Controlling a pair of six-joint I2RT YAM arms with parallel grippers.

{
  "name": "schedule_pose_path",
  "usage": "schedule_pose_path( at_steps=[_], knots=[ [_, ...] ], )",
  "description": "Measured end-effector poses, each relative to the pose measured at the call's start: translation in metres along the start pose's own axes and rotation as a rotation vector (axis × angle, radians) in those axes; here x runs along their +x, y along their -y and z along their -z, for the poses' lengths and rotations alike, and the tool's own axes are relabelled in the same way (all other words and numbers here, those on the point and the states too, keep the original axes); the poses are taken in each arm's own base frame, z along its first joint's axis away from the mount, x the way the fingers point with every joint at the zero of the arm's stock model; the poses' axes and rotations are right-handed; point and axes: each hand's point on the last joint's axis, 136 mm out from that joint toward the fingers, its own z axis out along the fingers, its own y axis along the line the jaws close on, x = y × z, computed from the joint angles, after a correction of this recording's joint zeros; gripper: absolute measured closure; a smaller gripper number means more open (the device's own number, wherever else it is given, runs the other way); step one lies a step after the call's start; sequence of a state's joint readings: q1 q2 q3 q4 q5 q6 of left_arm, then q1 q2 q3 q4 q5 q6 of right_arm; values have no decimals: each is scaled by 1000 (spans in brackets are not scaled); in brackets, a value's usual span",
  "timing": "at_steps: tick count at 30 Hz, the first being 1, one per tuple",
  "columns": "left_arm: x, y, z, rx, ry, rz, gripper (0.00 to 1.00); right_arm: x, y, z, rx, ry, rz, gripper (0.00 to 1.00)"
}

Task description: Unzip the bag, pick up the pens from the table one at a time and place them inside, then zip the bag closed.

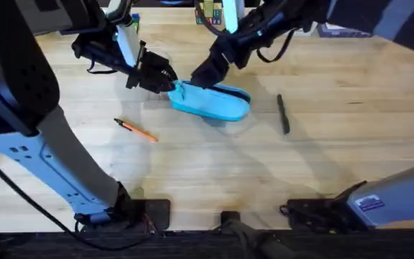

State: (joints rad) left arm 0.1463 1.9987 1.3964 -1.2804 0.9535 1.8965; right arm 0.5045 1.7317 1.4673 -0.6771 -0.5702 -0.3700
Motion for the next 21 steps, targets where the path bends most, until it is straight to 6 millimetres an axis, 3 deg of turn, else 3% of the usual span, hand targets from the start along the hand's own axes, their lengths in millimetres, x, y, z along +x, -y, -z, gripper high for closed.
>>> schedule_pose_path(
  at_steps=[3,21],
  knots=[
    [0,0,0,0,0,0,958,15,3,11,-1,-44,-64,4],
    [0,0,0,1,0,2,958,54,19,43,94,-164,-170,5]
  ],
)
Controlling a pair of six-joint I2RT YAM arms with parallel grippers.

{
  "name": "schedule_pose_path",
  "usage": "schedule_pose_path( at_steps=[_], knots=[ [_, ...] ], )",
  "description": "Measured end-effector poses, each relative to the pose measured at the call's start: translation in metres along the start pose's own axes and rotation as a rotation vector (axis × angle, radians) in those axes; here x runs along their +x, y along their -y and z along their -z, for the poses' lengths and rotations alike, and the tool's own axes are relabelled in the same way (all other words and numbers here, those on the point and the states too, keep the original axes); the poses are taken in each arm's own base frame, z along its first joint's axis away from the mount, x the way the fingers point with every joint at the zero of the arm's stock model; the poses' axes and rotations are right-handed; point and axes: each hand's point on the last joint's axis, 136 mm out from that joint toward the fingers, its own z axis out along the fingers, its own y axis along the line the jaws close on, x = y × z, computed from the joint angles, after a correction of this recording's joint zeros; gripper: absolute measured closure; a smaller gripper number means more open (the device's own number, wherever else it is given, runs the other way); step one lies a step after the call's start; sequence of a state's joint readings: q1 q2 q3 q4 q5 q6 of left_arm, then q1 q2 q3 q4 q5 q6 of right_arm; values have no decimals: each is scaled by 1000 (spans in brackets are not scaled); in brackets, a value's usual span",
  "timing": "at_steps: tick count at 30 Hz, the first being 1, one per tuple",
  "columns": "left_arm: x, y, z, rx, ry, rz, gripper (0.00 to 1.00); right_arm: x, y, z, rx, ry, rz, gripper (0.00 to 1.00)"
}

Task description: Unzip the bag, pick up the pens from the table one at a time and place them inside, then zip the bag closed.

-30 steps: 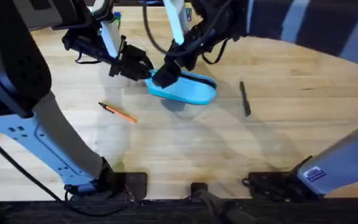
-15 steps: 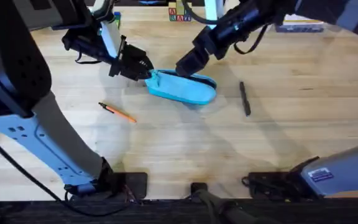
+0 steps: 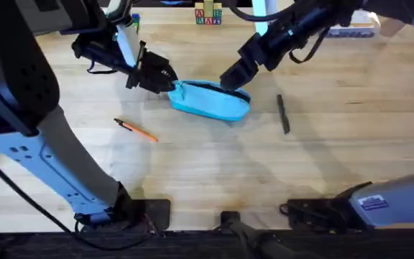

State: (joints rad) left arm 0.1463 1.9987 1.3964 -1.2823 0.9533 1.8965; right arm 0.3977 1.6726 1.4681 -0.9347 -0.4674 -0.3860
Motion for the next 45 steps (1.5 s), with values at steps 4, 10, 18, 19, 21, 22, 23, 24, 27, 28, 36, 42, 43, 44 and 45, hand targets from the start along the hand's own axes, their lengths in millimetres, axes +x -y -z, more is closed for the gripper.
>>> schedule_pose_path(
  at_steps=[4,10,18,19,21,22,23,24,27,28,36,42,43,44,45],
  knots=[
    [0,0,0,0,0,0,934,6,2,6,35,-24,7,5],
    [0,1,-1,4,0,2,290,14,4,12,72,-54,5,5],
    [-1,1,-1,4,0,2,8,18,5,12,84,-71,3,4],
    [-1,1,-1,4,0,2,8,19,5,12,84,-74,1,4],
    [-1,0,-1,4,0,2,8,20,5,12,82,-80,-2,4],
    [0,0,-1,2,-1,0,8,22,4,13,81,-87,-5,4],
    [0,0,-1,1,-1,-2,8,22,4,13,81,-87,-5,4],
    [0,0,-1,1,-1,-2,8,22,4,13,81,-87,-5,4],
    [0,0,-1,1,-1,-2,6,22,4,13,81,-87,-5,4],
    [0,0,-1,1,-1,-2,6,22,4,13,81,-87,-5,4],
    [-12,-5,9,1,-10,-6,5,19,1,20,90,-66,6,4],
    [-29,-1,26,4,-67,-26,5,14,-6,35,107,-25,27,4],
    [-33,0,30,0,-73,-32,5,14,-6,36,109,-21,29,4],
    [-37,2,33,-2,-80,-39,5,13,-7,38,111,-16,32,4],
    [-41,3,36,-6,-87,-46,5,13,-8,39,112,-13,34,4]
  ],
)
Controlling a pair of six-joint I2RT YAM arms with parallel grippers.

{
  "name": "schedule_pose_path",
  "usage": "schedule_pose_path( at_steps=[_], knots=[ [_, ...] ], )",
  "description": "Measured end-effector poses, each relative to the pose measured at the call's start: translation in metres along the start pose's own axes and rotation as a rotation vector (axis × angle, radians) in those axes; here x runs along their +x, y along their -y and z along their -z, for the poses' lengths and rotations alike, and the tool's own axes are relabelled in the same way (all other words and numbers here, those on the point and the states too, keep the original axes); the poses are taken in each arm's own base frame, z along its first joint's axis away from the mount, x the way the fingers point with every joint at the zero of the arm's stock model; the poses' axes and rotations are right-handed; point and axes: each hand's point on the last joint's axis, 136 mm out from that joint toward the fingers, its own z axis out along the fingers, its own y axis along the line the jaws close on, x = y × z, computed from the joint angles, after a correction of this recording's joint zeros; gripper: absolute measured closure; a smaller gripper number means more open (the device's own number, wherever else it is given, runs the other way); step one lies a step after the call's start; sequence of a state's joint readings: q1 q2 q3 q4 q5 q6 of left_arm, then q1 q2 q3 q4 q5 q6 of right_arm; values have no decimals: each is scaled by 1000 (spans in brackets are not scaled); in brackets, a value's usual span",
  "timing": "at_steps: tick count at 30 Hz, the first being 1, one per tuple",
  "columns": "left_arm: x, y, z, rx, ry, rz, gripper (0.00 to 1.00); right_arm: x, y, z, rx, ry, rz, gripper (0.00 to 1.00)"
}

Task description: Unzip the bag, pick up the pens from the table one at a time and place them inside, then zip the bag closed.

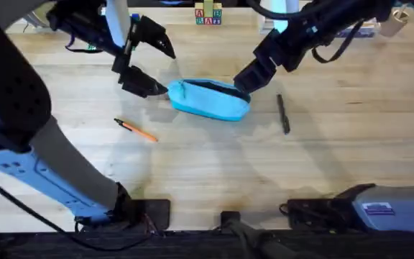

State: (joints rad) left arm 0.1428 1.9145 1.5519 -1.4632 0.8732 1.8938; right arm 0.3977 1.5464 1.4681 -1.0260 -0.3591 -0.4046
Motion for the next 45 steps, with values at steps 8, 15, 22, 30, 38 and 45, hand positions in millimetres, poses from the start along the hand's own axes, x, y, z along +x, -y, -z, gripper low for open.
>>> schedule_pose_path(
  at_steps=[8,15,22,30,38,45],
  knots=[
    [-24,19,19,-18,-46,-24,5,1,-4,8,4,9,4,4],
    [-37,30,35,-72,-113,25,5,17,-11,9,-23,-54,-24,4],
    [-48,42,51,-141,-173,130,4,21,-13,9,-29,-69,-31,4],
    [-52,48,58,-191,-195,336,5,21,-13,9,-29,-69,-31,4],
    [-51,48,58,-211,-182,529,5,21,-13,9,-29,-69,-31,4],
    [-51,48,58,-215,-178,567,5,21,-13,9,-29,-69,-30,31]
  ],
)
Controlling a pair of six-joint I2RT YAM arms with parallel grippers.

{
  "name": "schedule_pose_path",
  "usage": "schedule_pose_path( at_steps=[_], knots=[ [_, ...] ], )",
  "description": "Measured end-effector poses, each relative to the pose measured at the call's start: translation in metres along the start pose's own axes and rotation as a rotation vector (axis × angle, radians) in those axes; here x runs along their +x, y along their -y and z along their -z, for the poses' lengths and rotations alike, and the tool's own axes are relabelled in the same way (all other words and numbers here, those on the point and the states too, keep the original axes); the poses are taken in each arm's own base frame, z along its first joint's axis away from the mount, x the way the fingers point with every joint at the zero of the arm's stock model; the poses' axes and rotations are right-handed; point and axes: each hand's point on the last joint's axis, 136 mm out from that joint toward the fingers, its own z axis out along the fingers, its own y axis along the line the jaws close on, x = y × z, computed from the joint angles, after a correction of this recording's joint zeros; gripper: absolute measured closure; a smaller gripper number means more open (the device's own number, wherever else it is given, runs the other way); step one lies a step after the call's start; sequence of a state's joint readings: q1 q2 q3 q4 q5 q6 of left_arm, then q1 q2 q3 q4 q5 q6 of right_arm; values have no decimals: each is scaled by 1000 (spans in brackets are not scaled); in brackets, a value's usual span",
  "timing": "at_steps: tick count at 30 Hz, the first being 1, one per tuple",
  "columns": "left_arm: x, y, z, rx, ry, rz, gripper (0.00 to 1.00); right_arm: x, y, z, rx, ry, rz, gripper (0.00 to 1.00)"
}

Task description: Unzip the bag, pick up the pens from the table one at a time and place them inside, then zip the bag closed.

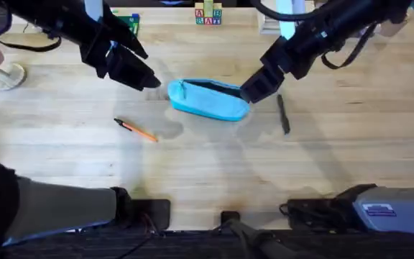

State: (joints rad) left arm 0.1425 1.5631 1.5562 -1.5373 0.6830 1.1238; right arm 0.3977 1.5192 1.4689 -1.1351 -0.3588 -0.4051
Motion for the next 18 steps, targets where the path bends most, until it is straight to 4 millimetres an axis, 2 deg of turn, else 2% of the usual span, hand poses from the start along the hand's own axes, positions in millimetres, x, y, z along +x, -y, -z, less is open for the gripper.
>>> schedule_pose_path(
  at_steps=[2,7,9,18],
  knots=[
    [0,0,0,0,0,4,5,0,0,0,0,0,5,180],
    [0,0,0,0,0,7,6,0,0,0,0,0,6,896],
    [0,0,0,0,0,9,6,0,0,0,0,0,7,965],
    [0,0,0,0,0,10,6,5,-2,0,-9,-19,76,970]
  ],
)
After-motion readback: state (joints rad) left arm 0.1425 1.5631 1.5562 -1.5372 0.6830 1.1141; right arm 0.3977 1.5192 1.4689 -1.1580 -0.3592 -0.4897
